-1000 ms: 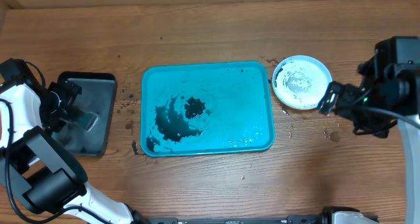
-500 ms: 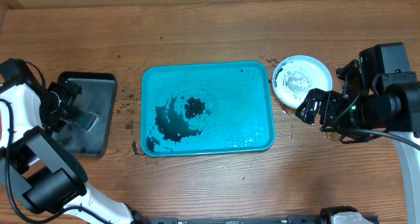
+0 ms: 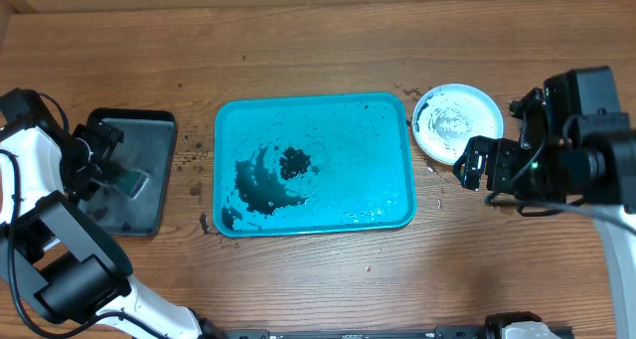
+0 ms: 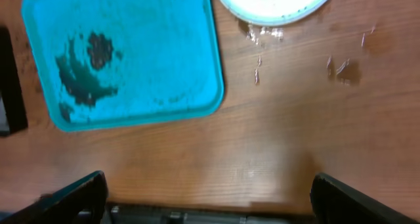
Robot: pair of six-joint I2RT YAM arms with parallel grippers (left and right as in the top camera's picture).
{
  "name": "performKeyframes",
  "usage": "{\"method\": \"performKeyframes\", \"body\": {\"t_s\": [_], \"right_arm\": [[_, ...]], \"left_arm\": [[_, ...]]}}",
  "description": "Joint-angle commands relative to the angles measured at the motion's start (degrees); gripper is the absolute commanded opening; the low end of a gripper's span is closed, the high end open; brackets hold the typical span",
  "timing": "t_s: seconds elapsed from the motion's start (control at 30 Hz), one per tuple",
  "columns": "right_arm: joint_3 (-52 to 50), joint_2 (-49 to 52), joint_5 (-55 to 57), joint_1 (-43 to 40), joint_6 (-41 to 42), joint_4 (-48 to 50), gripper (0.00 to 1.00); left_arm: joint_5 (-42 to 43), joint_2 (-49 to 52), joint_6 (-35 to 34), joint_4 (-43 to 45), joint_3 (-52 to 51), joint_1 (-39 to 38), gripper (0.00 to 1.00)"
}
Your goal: Clean dirty plates on tray and stack at the side
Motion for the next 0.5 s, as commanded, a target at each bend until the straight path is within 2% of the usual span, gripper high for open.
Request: {"method": "performKeyframes", "body": {"t_s": [0.0,0.3,0.47], "right_arm": [[-6.7,-10.0,1.2,0.2,-0.4,5.0,1.0],[-33.9,-40.6,1.1,0.2,-0.4,29.9,1.0],[-47.2,-53.6,1.3,0.2,-0.4,41.9,1.0]], "left_arm": [[0.6,0.4,-0.5,0.1,-0.7,0.0,1.0],[0.6,0.4,-0.5,0.1,-0.7,0.0,1.0],[0.6,0.4,-0.5,0.1,-0.7,0.0,1.0]]}}
